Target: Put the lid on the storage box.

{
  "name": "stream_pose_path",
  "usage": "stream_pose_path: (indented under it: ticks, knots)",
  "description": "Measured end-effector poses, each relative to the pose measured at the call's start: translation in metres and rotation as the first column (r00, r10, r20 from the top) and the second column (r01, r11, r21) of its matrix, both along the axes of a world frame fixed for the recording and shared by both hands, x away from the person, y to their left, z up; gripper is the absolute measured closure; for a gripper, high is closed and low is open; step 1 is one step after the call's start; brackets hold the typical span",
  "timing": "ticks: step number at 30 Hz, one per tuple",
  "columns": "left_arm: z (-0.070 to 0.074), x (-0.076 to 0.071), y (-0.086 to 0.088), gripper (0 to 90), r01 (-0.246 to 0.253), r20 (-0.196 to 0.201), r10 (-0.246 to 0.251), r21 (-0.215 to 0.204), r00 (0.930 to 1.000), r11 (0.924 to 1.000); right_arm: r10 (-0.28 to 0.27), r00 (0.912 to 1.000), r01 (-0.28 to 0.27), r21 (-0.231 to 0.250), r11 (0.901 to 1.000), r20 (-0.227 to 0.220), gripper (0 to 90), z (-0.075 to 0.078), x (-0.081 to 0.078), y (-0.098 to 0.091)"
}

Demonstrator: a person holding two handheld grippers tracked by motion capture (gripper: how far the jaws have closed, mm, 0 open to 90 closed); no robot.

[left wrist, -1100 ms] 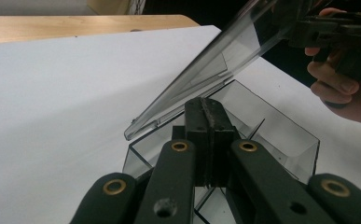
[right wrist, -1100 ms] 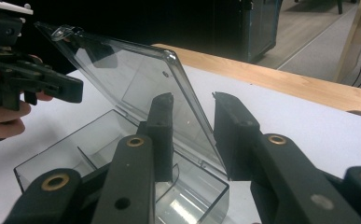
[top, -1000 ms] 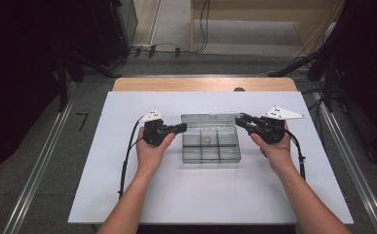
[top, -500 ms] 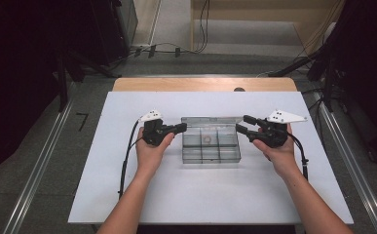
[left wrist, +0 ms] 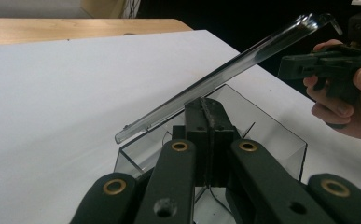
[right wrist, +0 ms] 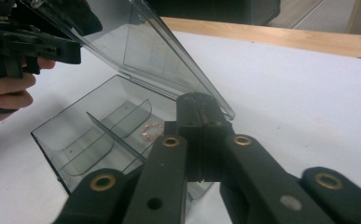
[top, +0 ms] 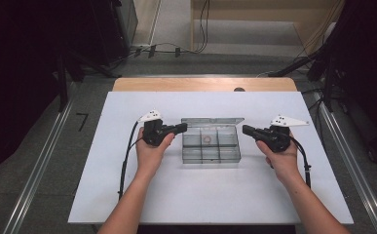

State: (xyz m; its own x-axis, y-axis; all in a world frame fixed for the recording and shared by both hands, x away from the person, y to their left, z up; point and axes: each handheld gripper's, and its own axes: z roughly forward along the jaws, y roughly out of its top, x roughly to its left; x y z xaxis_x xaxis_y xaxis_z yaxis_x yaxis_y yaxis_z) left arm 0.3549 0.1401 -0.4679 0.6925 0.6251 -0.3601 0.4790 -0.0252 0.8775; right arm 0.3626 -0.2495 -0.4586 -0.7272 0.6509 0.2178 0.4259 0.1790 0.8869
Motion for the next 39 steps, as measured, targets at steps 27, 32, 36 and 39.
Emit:
stream_pose_path:
  ticks: [27, 32, 36, 39]
  knots:
    - [-0.006, -0.021, -0.001, 90.0, 0.018, 0.027, -0.018, 0.000, 0.9995, 0.9998, 0.024, 0.9997, -0.024, 0.008, 0.9997, 0.010, 88.0, -0.007, -0.013, 0.008]
    - [-0.007, -0.026, -0.002, 90.0, 0.012, 0.037, -0.012, 0.002, 0.9993, 0.9999, 0.030, 0.9991, -0.030, 0.009, 0.9995, 0.029, 88.0, -0.008, -0.018, 0.008]
    - [-0.008, -0.030, -0.001, 90.0, 0.016, 0.038, -0.017, 0.005, 0.9991, 0.9999, 0.037, 0.9980, -0.038, 0.007, 0.9993, 0.051, 88.0, -0.009, -0.022, 0.007]
    - [-0.009, -0.034, -0.002, 89.9, 0.015, 0.047, -0.015, 0.010, 0.9988, 0.9998, 0.039, 0.9975, -0.039, 0.001, 0.9992, 0.059, 88.0, -0.010, -0.024, 0.006]
